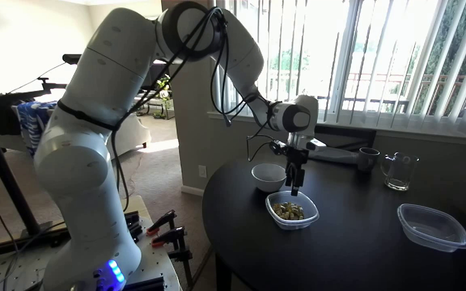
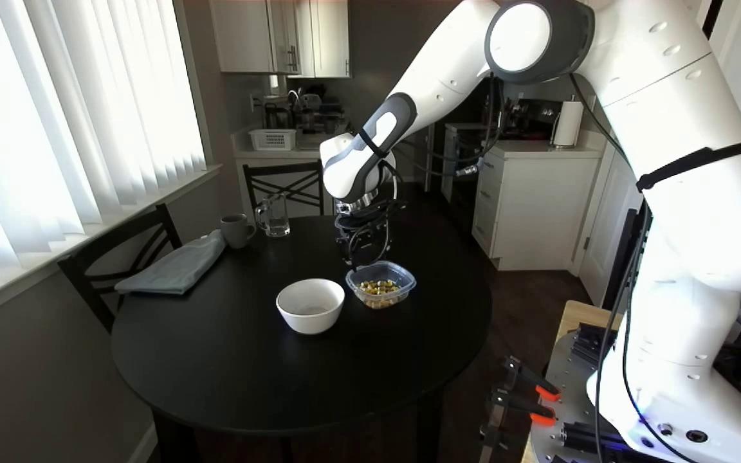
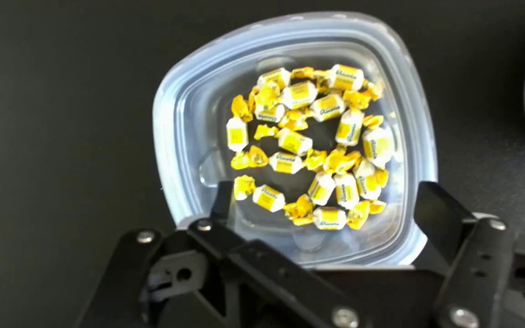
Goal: Pour the contents in the clear bowl into the white bowl.
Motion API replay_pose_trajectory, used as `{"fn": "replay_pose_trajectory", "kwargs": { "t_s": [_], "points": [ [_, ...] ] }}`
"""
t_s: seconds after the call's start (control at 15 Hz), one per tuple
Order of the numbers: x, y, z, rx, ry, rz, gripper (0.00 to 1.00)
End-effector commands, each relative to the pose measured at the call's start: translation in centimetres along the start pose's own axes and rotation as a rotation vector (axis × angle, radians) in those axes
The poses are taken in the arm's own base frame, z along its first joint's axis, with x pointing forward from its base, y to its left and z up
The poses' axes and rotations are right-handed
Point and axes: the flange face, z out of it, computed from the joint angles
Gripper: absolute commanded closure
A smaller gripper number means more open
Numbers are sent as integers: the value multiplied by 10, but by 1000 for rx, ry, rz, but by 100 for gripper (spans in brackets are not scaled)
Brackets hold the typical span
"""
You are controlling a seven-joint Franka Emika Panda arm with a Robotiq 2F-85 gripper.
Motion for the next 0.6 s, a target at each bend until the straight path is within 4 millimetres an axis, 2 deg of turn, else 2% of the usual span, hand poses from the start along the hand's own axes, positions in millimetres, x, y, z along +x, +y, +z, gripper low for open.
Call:
{"fn": "replay_pose_trajectory", "kwargs": {
  "t_s": [0.0,0.53],
  "points": [
    [-2,-11,11,66,-75,-86,0],
    [5,-25,37,121,-95,-179,0]
  ]
}}
